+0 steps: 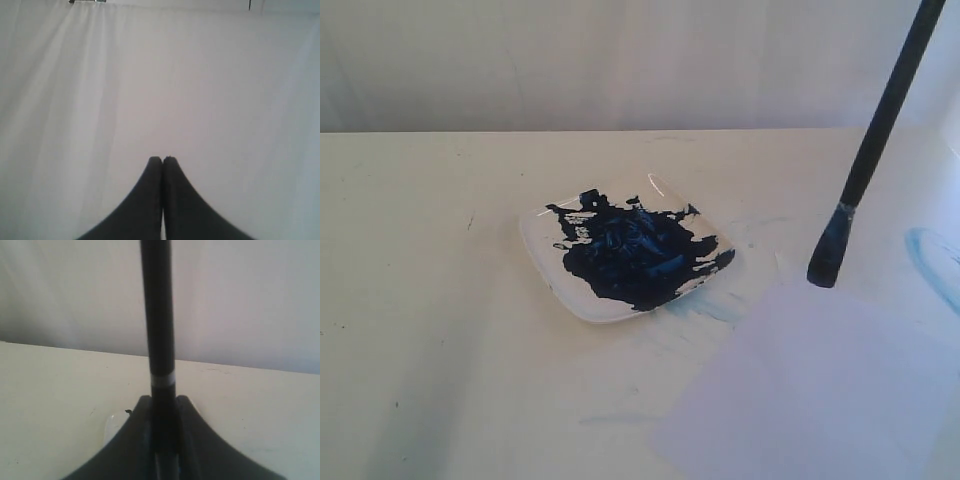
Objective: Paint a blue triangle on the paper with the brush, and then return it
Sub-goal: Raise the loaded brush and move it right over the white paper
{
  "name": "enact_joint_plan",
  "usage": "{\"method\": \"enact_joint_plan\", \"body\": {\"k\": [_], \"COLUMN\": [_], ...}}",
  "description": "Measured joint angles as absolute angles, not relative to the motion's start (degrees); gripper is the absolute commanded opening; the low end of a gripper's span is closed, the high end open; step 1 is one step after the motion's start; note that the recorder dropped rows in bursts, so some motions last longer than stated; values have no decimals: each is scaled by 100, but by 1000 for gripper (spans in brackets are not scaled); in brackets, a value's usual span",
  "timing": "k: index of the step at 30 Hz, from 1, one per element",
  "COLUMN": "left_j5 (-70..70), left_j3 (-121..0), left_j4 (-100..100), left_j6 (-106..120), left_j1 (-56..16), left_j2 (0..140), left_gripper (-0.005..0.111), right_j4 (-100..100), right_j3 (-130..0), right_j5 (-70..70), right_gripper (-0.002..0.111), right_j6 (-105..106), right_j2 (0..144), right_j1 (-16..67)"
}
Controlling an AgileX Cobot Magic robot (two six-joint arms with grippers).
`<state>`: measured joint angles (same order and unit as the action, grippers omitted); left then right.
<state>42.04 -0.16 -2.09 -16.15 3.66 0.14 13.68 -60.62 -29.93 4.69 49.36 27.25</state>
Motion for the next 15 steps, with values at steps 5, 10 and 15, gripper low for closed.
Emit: {"method": "enact_joint_plan", "body": {"k": [5, 10, 15], "left_j5": [3859, 3684, 3838], "left_j3": [-16, -92, -811], "left_j4": [1243, 5132, 8827], "left_j6": [-4464, -8052, -11061], "left_j1": [366, 366, 366], "left_j2": [14, 14, 14], "left_gripper": [0, 0, 0], "right_j4": [2755, 4623, 6197], "right_j3": [-6420, -6466, -6490], "right_j5": [-3428, -3919, -5122], "right_gripper": [0, 0, 0], "right_j6": [1672, 3100, 4432], "right_j2": [5378, 5839, 6396], "right_j1": [2233, 1539, 700]}}
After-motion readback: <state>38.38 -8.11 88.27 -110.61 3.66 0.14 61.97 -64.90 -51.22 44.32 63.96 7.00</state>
